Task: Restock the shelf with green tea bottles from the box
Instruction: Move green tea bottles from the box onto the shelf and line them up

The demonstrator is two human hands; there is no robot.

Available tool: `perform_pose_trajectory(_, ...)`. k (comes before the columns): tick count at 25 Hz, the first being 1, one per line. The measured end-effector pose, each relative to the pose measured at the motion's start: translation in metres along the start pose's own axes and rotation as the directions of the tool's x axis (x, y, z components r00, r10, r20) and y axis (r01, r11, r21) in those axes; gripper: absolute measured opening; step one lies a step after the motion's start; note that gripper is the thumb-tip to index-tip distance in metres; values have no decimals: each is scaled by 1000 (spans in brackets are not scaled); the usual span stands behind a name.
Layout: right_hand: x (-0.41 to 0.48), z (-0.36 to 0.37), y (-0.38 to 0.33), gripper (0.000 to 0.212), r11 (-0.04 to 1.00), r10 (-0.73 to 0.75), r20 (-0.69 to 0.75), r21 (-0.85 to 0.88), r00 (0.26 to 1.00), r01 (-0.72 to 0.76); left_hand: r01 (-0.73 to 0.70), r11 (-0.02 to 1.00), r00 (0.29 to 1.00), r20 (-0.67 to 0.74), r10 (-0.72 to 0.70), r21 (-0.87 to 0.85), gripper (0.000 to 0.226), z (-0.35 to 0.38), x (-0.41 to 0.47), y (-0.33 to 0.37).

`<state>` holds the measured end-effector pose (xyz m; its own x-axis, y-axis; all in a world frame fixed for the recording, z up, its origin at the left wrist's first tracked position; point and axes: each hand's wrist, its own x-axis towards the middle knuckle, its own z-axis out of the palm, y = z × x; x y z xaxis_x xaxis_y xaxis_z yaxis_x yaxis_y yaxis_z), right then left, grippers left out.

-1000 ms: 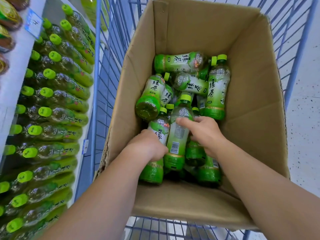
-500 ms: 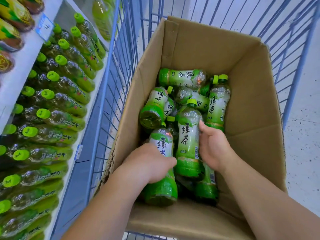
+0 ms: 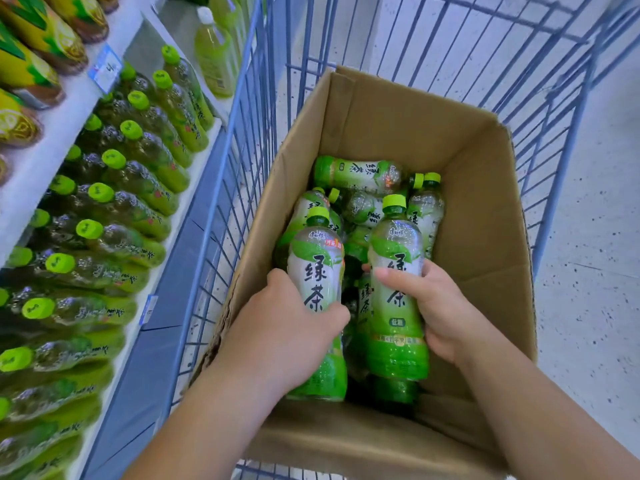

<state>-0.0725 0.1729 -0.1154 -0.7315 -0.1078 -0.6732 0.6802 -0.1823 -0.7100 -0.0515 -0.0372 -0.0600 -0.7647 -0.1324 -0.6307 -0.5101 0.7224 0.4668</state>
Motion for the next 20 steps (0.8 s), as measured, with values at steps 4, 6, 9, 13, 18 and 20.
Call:
perform_pose_trajectory(4, -13, 2, -17, 51, 998, -58, 44, -26, 997, 59, 19, 992, 994, -103, -31, -123, 49, -3, -21, 4)
perform_pose_trajectory(6, -18, 2, -30, 43, 995, -79, 74, -60, 994, 84, 13, 980, 982, -184, -50, -197, 52, -2, -32, 9)
perform_pose_trajectory(9, -24, 6, -49, 33, 975, -151, 110, -148, 982, 167, -6, 944, 951, -293, -96, -329, 49, -5, -47, 15)
perform_pose_trajectory(13, -46, 22, -81, 47, 948, -210, 218, -192, 953, 253, -65, 887, 881, -444, -164, -458, 40, -21, -79, 20)
perform_pose_trajectory(18, -86, 67, -105, 35, 901, -263, 318, -257, 911, 350, -122, 839, 820, -530, -216, -531, 43, -46, -134, 6)
perform_pose_trajectory(20, -106, 92, -105, 48, 892, -243, 345, -288, 907, 348, -109, 837, 806, -541, -242, -537, 36, -57, -158, -7)
